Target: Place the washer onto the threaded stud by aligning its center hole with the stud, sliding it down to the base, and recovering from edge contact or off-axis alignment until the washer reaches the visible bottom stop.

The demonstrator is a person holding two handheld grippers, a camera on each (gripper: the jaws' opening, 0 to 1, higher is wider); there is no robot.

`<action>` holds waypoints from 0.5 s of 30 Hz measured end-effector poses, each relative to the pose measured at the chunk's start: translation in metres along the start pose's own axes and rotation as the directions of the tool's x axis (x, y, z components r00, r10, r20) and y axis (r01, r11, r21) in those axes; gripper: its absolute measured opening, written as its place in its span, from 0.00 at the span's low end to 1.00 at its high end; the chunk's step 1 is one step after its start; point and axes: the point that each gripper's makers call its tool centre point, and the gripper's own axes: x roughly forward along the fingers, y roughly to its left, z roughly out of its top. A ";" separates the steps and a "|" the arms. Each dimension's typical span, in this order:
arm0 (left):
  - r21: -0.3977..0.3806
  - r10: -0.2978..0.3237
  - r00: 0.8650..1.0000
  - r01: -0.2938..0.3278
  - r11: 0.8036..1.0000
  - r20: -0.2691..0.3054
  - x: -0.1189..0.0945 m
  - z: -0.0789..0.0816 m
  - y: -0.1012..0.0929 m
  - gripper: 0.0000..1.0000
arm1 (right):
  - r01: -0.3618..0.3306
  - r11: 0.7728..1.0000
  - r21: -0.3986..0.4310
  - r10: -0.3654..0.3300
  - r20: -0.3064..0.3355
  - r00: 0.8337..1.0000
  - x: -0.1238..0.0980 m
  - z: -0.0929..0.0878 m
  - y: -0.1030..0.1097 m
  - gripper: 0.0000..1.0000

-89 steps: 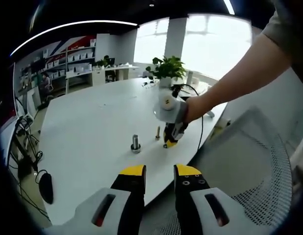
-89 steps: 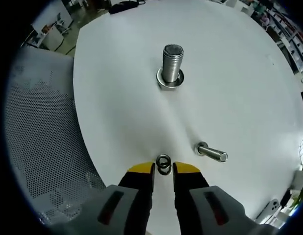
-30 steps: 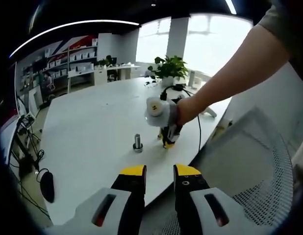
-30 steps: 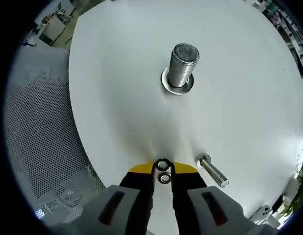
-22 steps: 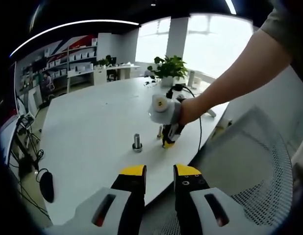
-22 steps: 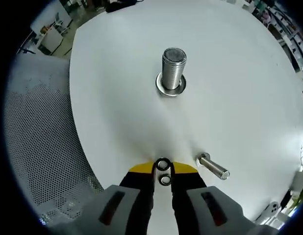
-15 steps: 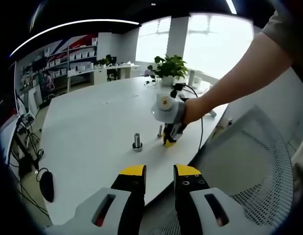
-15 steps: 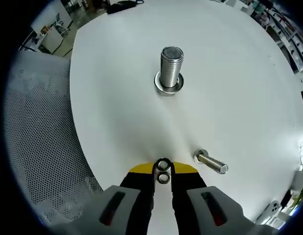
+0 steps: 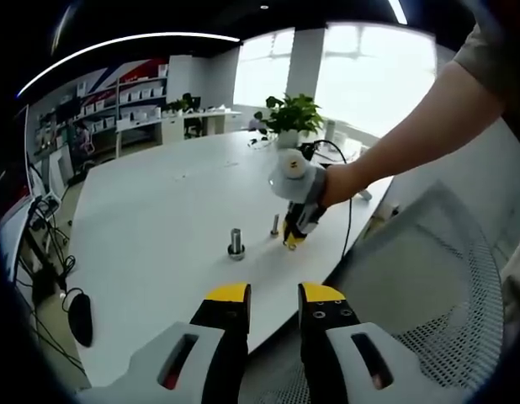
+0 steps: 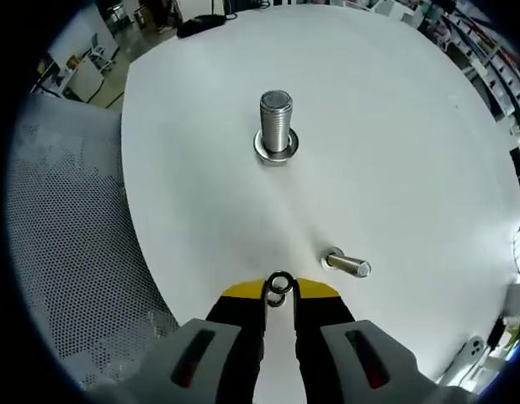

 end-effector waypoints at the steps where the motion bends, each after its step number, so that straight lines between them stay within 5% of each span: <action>1: 0.000 -0.001 1.000 0.001 1.000 0.000 0.000 0.000 0.000 0.20 | 0.004 1.000 0.005 -0.004 0.008 1.000 -0.004 0.001 -0.001 0.13; 15: -0.002 0.004 1.000 -0.004 1.000 -0.003 0.000 -0.001 0.001 0.21 | 0.047 0.997 0.056 -0.049 0.041 0.998 -0.026 -0.006 -0.020 0.13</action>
